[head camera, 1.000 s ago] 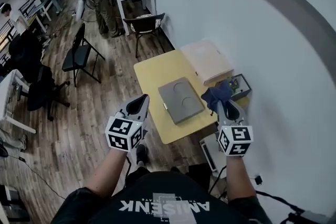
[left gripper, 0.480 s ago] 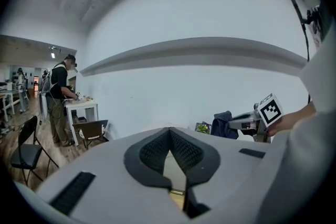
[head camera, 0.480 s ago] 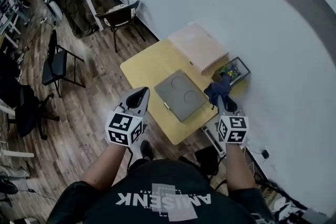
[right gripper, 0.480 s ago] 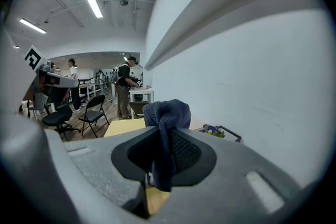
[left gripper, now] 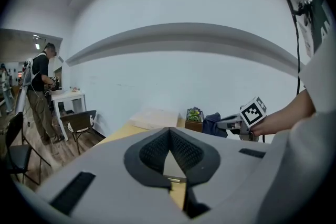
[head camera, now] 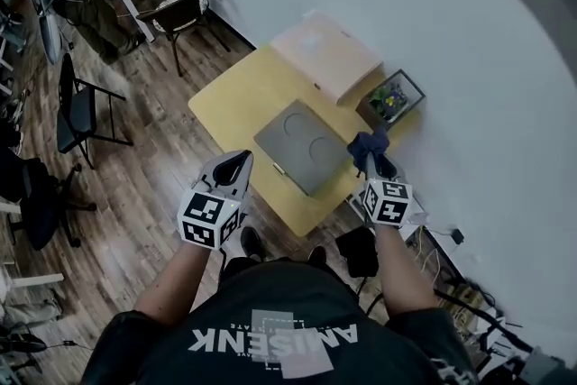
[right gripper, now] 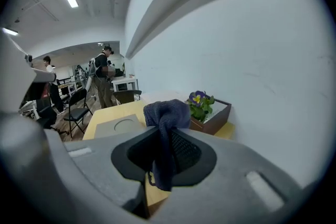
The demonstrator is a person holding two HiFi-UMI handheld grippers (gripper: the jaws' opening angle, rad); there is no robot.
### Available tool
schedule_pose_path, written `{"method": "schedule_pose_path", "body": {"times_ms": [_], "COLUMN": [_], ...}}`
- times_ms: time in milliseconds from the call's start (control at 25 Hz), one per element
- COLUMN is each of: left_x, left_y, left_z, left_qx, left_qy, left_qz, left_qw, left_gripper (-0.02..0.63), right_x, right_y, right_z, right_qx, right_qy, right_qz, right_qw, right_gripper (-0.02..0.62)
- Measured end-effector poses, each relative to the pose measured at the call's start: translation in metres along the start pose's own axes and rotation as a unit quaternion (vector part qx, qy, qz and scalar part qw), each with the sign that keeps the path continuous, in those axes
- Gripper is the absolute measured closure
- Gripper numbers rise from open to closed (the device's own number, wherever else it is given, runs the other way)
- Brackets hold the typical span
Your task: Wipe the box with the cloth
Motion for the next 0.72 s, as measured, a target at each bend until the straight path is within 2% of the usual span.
{"method": "schedule_pose_path", "body": {"times_ms": [200, 440, 720], "left_x": [0.002, 0.001, -0.005], "left_y": [-0.008, -0.027, -0.04], "left_z": [0.0, 0.006, 0.017], "left_qx": [-0.005, -0.035, -0.051], "left_qy": [0.013, 0.028, 0.035], "left_qz": [0.005, 0.001, 0.007], "left_qw": [0.9999, 0.999, 0.9981], "left_gripper": [0.604, 0.604, 0.604], "right_x": [0.009, 0.018, 0.001], "right_y": [-0.03, -0.068, -0.098], "right_z": [-0.027, -0.057, -0.072], "right_qx": [-0.033, -0.058, -0.09], "right_qy": [0.002, -0.011, 0.018], "right_qz": [-0.009, -0.031, -0.042], "right_qw": [0.999, 0.998, 0.995], "right_gripper": [0.535, 0.535, 0.535]}}
Point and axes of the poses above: the fingertips, and each gripper's own axes: z backward along the fingers, x to its right, y out of its top, the point moved 2 cm from there along z, backward along the fingers, and after that the axes turned 3 degrees about -z, right-handed, at the moved point
